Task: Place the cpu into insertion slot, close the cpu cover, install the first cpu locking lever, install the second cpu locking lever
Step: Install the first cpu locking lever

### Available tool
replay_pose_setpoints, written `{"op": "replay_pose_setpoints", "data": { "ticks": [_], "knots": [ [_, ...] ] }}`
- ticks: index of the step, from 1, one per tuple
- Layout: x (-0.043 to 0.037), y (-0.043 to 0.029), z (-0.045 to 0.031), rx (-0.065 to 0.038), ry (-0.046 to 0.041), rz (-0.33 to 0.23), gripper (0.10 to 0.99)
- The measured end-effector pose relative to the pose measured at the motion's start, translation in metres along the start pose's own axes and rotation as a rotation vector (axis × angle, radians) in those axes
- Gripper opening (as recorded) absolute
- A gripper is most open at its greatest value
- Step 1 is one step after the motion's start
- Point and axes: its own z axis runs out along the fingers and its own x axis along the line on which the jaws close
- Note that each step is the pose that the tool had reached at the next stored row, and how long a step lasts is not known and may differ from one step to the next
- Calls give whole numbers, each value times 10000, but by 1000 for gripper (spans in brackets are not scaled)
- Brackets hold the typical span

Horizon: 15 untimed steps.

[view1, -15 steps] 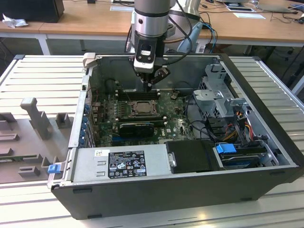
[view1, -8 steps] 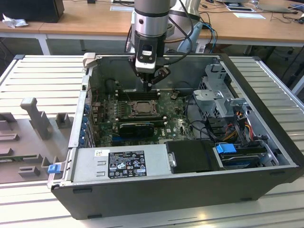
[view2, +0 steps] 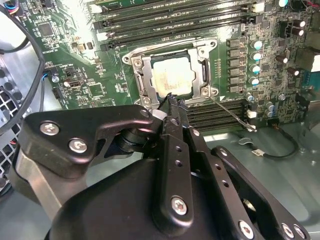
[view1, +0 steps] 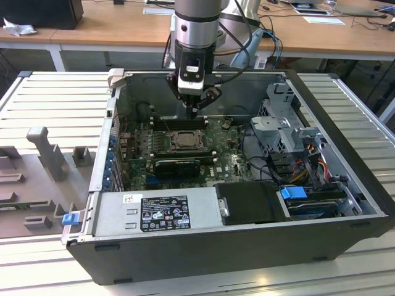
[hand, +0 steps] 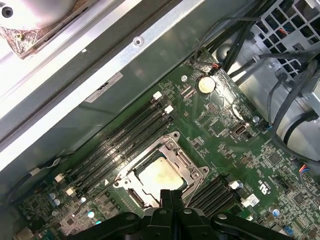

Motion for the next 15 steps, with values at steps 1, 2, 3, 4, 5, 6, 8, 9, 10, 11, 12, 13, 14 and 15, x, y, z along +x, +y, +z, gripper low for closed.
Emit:
{"op": "replay_pose_setpoints", "data": {
  "ticks": [1,2,3,4,5,6,8,9,10,11,12,13,14,15],
  "knots": [
    [0,0,0,0,0,-25,106],
    [0,0,0,0,1,-74,106],
    [0,0,0,0,2,-116,106],
    [0,0,0,0,2,-174,106],
    [0,0,0,0,4,-247,106],
    [0,0,0,0,5,-298,106],
    [0,0,0,-1,6,-368,106],
    [0,0,0,-1,7,-413,106],
    [0,0,0,0,8,-498,106],
    [0,0,0,0,10,-585,106],
    [0,0,0,-1,10,-643,106],
    [0,0,0,-1,12,-710,106],
    [0,0,0,0,13,-779,106],
    [0,0,1,1,13,-802,106]
  ]
}}
